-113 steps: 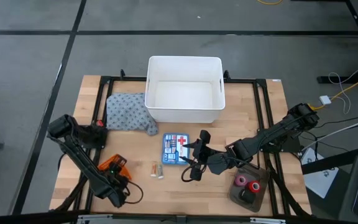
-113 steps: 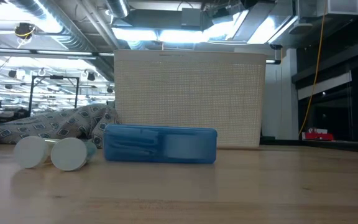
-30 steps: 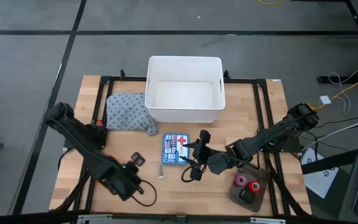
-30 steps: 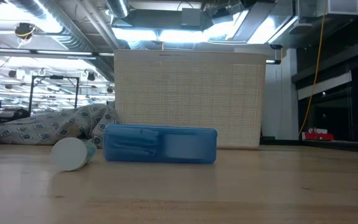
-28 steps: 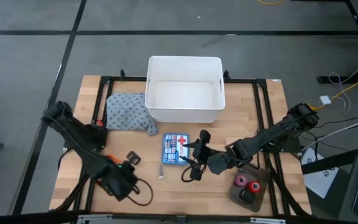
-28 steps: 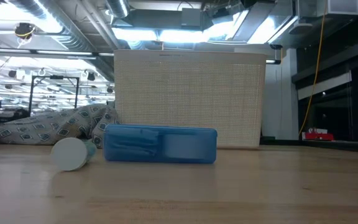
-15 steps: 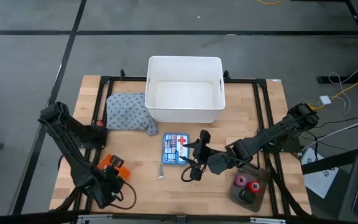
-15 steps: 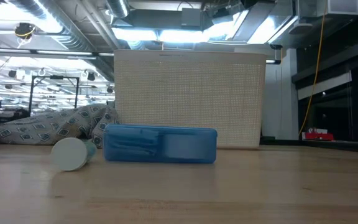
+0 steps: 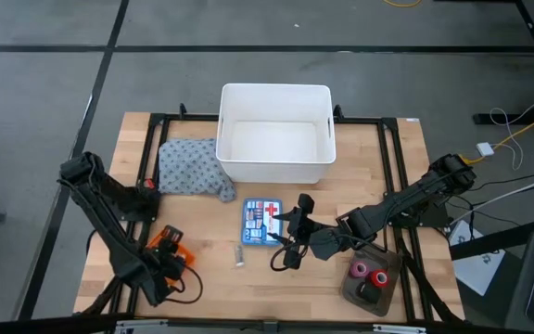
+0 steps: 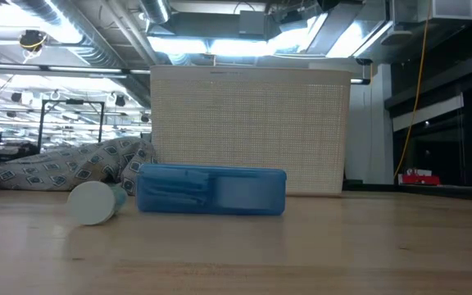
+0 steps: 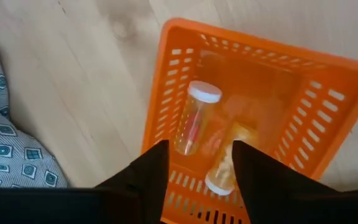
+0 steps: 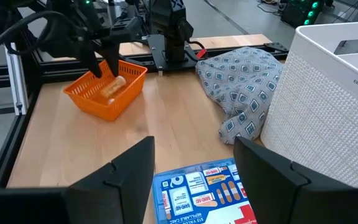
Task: Pick & place medical supplies in basket/bin
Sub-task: Put the blue pill bottle into the orange bin
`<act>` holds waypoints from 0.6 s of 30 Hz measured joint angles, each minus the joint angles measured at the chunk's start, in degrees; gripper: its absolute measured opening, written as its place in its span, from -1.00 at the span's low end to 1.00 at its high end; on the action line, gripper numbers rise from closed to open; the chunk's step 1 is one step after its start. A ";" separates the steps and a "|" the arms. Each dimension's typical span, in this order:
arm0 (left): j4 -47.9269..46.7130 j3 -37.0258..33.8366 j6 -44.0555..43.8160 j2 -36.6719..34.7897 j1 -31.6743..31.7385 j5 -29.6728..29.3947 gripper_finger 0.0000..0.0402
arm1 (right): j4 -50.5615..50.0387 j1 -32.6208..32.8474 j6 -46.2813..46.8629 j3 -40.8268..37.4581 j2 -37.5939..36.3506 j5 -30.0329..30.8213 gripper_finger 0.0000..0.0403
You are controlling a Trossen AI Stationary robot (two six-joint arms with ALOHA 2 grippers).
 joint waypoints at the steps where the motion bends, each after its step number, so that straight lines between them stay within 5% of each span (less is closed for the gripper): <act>1: -0.01 0.17 0.20 0.00 0.18 -0.05 -0.10 | 0.00 0.00 0.00 0.00 0.00 0.00 0.09; 11: 1.38 5.22 14.53 -0.04 4.64 -7.72 0.00 | 0.00 -0.64 0.00 0.00 0.00 -0.02 0.09; 18: 13.35 6.40 30.06 0.17 10.84 -8.57 -0.13 | 0.00 -0.79 0.00 0.00 0.00 -0.09 0.09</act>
